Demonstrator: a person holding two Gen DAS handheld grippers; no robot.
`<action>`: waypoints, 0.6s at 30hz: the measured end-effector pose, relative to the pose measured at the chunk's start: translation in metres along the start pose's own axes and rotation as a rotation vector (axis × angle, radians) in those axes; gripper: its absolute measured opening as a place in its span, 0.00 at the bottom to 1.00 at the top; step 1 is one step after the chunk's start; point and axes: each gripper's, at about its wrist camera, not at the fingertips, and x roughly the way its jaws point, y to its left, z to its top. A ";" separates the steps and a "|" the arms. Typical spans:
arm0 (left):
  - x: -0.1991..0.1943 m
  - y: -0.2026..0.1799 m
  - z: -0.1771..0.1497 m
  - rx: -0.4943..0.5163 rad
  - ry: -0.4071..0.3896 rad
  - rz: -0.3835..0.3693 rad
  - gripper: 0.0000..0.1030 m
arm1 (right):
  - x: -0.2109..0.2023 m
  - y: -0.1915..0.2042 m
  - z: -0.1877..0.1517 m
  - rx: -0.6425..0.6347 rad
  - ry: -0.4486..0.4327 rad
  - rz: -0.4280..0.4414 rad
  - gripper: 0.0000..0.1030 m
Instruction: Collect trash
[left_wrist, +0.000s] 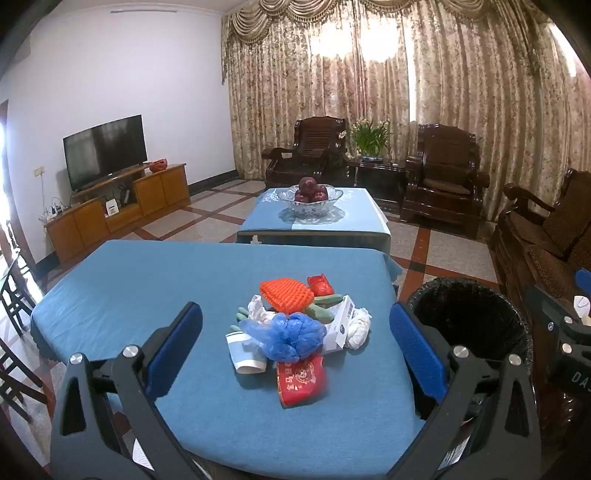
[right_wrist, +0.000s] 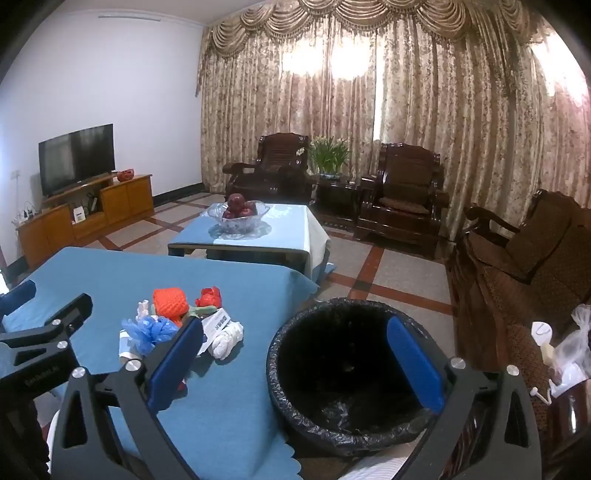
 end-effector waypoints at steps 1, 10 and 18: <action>0.000 0.000 0.000 0.000 0.000 -0.001 0.95 | 0.000 0.000 0.000 0.000 0.000 0.000 0.94; -0.002 0.003 0.000 0.002 0.003 -0.001 0.95 | 0.000 0.000 0.000 0.000 0.003 0.000 0.94; 0.000 0.000 0.000 0.009 0.007 0.003 0.95 | 0.000 0.000 0.000 0.000 0.004 0.000 0.94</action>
